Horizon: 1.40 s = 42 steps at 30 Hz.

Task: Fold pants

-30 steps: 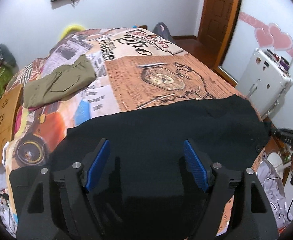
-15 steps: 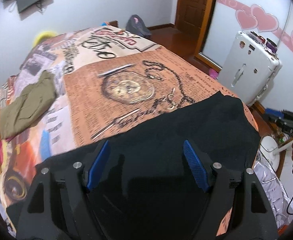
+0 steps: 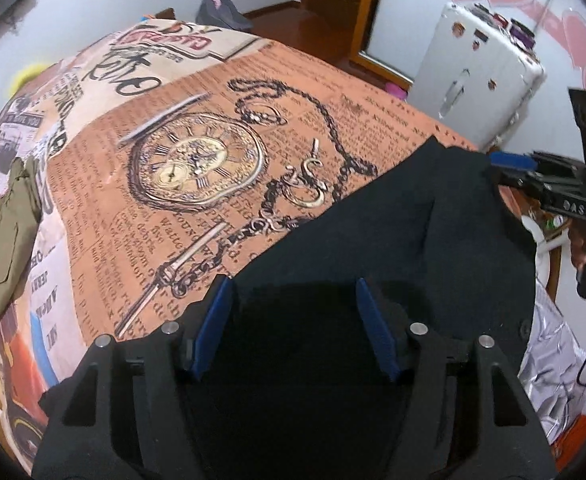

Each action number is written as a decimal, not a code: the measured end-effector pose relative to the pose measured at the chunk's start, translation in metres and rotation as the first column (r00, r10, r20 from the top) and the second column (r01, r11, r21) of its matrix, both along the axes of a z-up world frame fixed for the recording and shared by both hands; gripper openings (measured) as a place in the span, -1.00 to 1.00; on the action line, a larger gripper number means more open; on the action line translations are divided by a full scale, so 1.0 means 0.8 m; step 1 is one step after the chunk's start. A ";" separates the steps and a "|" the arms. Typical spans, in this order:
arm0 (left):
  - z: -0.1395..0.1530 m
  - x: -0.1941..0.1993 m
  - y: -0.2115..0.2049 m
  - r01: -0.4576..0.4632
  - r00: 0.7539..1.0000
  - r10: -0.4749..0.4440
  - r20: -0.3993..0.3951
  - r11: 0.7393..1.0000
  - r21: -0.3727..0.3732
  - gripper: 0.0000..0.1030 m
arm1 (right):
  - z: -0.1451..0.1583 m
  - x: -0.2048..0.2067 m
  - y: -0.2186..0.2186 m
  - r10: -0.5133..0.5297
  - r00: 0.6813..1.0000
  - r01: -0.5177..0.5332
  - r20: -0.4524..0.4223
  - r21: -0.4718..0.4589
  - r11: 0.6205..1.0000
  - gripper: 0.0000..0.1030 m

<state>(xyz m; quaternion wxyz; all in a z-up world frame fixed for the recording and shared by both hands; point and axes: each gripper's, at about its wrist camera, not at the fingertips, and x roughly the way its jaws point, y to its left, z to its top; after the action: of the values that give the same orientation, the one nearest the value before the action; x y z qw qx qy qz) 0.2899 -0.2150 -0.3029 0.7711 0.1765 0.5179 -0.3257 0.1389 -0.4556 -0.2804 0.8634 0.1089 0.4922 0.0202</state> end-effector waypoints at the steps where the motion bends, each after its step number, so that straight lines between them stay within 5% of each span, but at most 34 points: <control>1: 0.000 -0.001 0.000 0.007 1.000 -0.007 0.006 1.000 0.004 0.17 | -0.002 0.003 0.001 0.005 1.000 -0.005 -0.003 -0.001 1.000 -0.24; 4: 0.000 -0.004 0.001 0.027 1.000 -0.027 -0.001 1.000 -0.001 -0.15 | -0.007 0.007 0.001 0.014 1.000 -0.014 -0.013 -0.002 1.000 -0.24; 13: 0.006 -0.008 0.004 0.049 0.999 -0.049 0.002 0.999 0.014 -0.71 | -0.021 0.016 -0.005 0.015 0.999 -0.014 -0.033 0.032 0.999 -0.26; 16: 0.009 -0.008 0.005 0.033 0.999 -0.033 0.014 0.999 0.021 -0.86 | -0.019 0.016 0.000 0.036 0.999 -0.036 -0.033 0.008 0.999 -0.62; 19: 0.014 -0.011 0.007 0.011 0.999 -0.012 0.037 1.000 0.019 -0.95 | -0.015 0.013 0.003 0.046 0.999 -0.047 -0.017 -0.026 0.999 -0.75; 32: 0.040 -0.001 0.003 -0.039 0.992 0.039 0.120 0.999 -0.005 -0.97 | 0.017 0.014 -0.001 0.015 0.995 -0.007 0.096 -0.085 0.996 -0.90; 42: -0.005 0.018 -0.004 -0.086 0.992 0.079 0.100 0.994 0.063 -0.90 | 0.003 0.010 0.011 0.043 0.998 -0.036 0.049 -0.123 0.992 -0.90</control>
<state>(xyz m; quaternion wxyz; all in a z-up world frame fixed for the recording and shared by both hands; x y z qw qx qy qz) 0.3045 -0.2180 -0.3072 0.8020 0.1963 0.4970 -0.2668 0.1467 -0.4471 -0.2777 0.8802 0.0456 0.4723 0.0101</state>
